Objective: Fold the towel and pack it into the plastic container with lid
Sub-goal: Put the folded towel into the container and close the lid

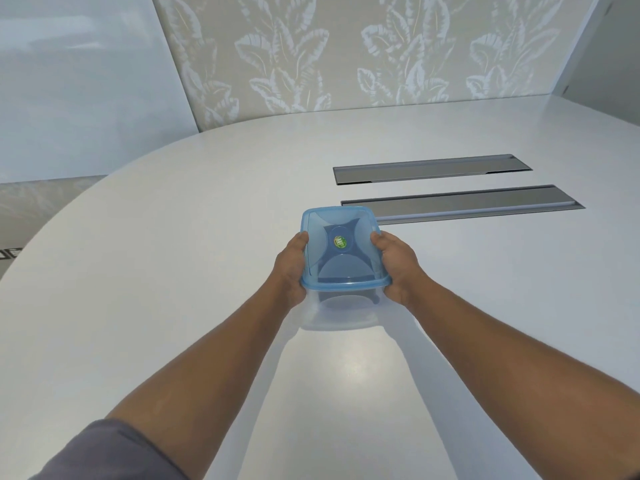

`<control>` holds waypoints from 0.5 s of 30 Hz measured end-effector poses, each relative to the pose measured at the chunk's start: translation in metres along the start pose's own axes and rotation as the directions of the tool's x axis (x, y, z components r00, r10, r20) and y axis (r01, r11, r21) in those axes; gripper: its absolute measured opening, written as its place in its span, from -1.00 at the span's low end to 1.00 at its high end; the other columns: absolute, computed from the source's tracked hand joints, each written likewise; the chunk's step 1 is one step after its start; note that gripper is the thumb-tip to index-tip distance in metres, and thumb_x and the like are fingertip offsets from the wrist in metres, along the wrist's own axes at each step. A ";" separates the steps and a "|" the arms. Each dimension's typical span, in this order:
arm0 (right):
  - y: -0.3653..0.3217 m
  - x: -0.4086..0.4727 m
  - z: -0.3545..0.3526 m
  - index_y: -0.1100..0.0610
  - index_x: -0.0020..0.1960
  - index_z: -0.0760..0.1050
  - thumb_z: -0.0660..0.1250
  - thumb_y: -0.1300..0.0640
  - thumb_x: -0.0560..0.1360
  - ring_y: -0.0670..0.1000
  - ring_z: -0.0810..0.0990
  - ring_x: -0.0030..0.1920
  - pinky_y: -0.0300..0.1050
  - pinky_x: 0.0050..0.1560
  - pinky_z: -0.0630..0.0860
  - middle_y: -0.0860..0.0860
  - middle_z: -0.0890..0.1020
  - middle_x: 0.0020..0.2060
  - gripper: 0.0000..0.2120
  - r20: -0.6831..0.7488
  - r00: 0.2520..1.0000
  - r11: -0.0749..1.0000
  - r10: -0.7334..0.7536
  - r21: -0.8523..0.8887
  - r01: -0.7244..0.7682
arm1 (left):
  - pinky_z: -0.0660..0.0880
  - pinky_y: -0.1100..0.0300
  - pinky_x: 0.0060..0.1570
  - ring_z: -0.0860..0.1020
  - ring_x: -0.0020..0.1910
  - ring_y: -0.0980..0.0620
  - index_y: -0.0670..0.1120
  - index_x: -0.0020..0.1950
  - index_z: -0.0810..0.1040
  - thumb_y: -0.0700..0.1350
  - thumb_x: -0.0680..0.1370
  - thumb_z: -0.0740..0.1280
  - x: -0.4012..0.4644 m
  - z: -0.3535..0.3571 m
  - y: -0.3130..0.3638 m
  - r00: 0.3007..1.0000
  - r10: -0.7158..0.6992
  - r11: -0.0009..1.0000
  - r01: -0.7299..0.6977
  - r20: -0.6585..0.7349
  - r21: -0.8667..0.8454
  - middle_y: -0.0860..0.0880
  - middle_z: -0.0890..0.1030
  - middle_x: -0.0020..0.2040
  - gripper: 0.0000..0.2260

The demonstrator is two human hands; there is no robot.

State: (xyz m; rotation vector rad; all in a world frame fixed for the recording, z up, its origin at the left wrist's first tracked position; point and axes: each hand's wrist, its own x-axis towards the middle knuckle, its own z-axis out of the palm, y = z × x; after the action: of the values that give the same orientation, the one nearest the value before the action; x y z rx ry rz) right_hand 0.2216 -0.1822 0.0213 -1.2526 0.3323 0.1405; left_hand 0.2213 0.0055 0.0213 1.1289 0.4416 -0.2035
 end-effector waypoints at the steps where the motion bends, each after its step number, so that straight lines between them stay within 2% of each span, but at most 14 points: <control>1: -0.001 0.001 0.002 0.08 0.12 0.62 0.26 0.08 0.67 0.08 0.74 -0.24 -0.03 -0.29 0.65 0.07 0.76 -0.11 -0.82 -0.004 1.000 1.000 0.003 0.005 -0.003 | 0.66 0.04 -0.26 0.73 -0.21 -0.10 -0.05 0.28 0.62 0.06 0.68 0.25 0.002 -0.001 0.002 1.000 -0.006 1.000 0.006 -0.010 0.004 -0.06 0.76 -0.05 -0.71; 6: -0.006 0.007 0.015 0.07 0.08 0.63 0.28 0.08 0.66 0.08 0.75 -0.24 -0.02 -0.29 0.66 0.06 0.77 -0.14 -0.84 0.022 0.999 0.999 -0.035 0.038 0.034 | 0.67 0.03 -0.20 0.72 -0.21 -0.10 -0.07 0.28 0.64 0.07 0.65 0.29 0.004 -0.005 0.021 0.999 0.034 0.999 -0.034 -0.017 0.025 -0.07 0.76 -0.04 -0.68; 15: 0.006 0.006 0.025 0.07 0.10 0.61 0.27 0.05 0.67 0.08 0.75 -0.23 -0.02 -0.27 0.67 0.04 0.77 -0.16 -0.83 0.006 1.000 1.000 0.009 -0.028 -0.008 | 0.66 0.05 -0.19 0.72 -0.23 -0.08 -0.05 0.18 0.66 0.08 0.66 0.27 0.002 -0.024 0.014 1.000 0.013 0.999 -0.013 -0.001 0.041 -0.05 0.76 -0.09 -0.72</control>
State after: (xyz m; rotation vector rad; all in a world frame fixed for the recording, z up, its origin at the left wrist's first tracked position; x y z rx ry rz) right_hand 0.2296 -0.1571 0.0203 -1.2784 0.3312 0.1570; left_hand 0.2232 0.0337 0.0235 1.1716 0.4329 -0.2008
